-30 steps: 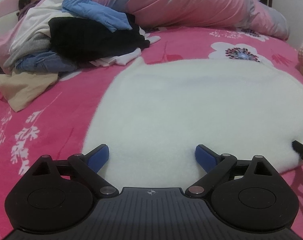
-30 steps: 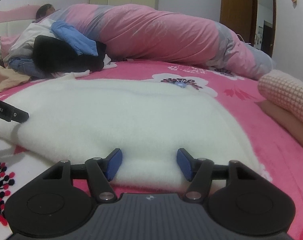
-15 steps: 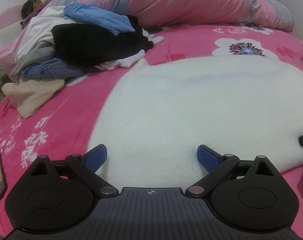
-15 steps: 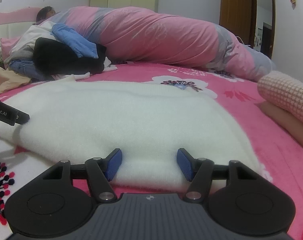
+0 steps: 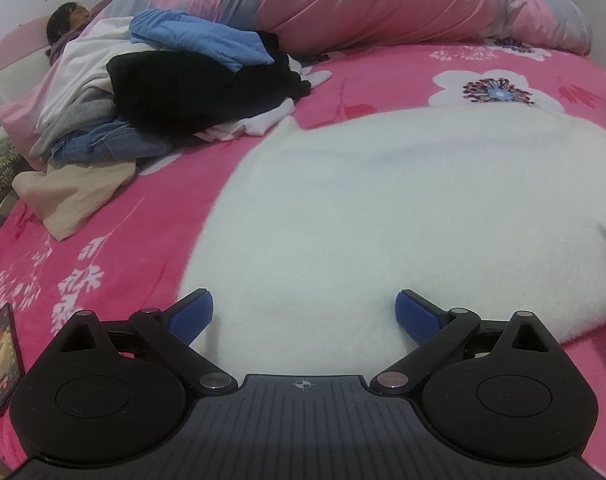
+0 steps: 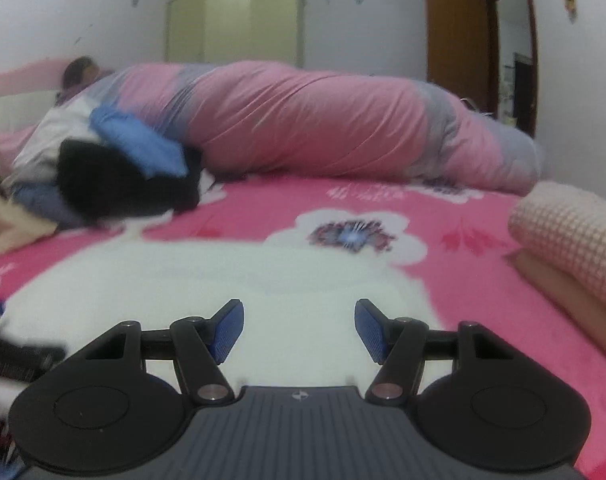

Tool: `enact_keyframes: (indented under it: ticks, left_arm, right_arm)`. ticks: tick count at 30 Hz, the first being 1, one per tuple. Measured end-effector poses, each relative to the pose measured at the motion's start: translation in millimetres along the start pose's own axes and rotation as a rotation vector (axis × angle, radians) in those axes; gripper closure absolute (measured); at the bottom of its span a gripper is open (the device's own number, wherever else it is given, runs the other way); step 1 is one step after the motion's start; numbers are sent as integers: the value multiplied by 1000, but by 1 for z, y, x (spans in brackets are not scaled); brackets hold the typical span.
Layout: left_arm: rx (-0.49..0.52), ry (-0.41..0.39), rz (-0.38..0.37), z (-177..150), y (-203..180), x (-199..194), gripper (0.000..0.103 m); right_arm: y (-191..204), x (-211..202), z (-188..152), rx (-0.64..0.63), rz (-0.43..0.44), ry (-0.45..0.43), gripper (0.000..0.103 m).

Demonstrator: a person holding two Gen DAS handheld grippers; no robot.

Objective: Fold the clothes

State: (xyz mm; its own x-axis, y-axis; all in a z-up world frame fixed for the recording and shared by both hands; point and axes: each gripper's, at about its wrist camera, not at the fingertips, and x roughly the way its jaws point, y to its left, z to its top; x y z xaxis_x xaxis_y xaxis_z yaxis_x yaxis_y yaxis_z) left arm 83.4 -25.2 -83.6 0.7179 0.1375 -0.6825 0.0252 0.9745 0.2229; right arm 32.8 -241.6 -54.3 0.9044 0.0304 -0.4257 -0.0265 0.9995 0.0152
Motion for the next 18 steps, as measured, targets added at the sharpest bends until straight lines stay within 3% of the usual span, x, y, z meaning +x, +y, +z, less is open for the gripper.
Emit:
enact_keyframes:
  ticks: [3, 5, 7, 12, 18]
  left_arm:
    - [0, -1, -1, 0, 0, 0, 3]
    - [-2, 4, -9, 1, 2, 0, 3]
    - [-7, 5, -19, 4, 6, -4, 4]
    - [-51, -84, -71, 20, 13, -22, 4]
    - [-57, -101, -117, 48, -4, 4, 4]
  right_arm:
    - [-8, 30, -6, 26, -33, 35, 37]
    - [-15, 64, -33, 17, -43, 133, 32]
    - [-15, 62, -35, 17, -40, 110, 32]
    - [-12, 60, -37, -1, -50, 104, 31]
    - [-10, 61, -37, -5, -53, 101, 31]
